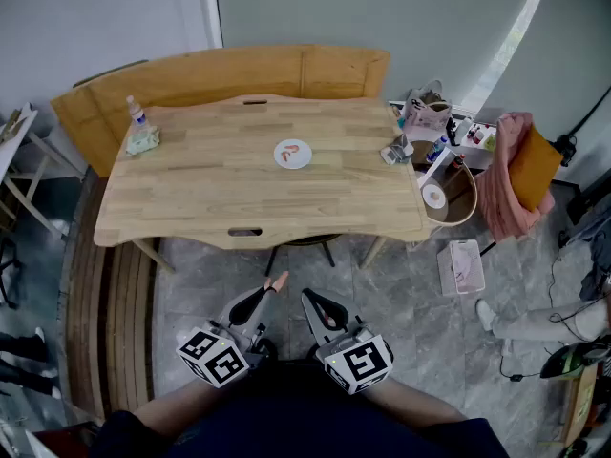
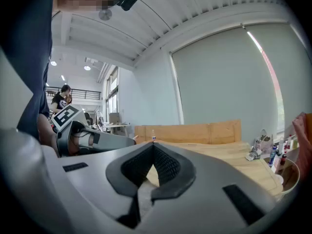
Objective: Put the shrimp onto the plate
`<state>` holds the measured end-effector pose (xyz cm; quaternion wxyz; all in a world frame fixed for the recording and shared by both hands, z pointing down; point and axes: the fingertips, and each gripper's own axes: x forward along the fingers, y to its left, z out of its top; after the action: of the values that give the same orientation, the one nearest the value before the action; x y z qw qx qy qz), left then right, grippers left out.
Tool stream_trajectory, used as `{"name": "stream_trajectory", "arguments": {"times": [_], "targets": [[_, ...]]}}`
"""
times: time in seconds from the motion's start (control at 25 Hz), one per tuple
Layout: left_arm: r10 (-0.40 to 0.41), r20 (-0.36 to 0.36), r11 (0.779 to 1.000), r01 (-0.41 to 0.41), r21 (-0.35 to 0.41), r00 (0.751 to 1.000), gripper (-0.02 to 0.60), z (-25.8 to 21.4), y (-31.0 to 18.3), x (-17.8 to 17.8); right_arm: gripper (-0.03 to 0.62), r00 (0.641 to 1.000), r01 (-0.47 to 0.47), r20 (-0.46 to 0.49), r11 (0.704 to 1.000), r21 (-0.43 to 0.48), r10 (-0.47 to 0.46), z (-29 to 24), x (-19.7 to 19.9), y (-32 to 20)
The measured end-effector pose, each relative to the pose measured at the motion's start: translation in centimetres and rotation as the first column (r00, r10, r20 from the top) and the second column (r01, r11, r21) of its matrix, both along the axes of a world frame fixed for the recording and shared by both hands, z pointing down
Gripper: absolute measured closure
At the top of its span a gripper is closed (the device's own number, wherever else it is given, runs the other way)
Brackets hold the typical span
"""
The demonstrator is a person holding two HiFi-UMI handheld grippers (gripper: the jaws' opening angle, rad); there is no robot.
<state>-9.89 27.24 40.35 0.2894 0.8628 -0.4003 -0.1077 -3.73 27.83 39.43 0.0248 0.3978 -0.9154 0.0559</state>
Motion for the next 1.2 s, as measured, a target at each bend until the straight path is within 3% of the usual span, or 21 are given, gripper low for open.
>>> {"name": "stream_trajectory", "arguments": {"times": [0.56, 0.92, 1.2], "targets": [[-0.013, 0.016, 0.999, 0.013, 0.030, 1.000, 0.551, -0.9, -1.5, 1.0, 0.585, 1.000, -0.006, 0.026, 1.000, -0.002, 0.006, -0.3, 1.2, -0.9], [-0.012, 0.065, 0.997, 0.007, 0.082, 0.998, 0.551, -1.7, -2.3, 4.1, 0.583, 0.998, -0.006, 0.055, 1.000, 0.022, 0.005, -0.9, 3.8, -2.2], [-0.056, 0.074, 0.995, 0.050, 0.082, 0.996, 0.551, -1.3, -2.5, 5.9, 0.584, 0.997, 0.025, 0.066, 1.000, 0.018, -0.026, -0.2, 6.0, -2.8]]}}
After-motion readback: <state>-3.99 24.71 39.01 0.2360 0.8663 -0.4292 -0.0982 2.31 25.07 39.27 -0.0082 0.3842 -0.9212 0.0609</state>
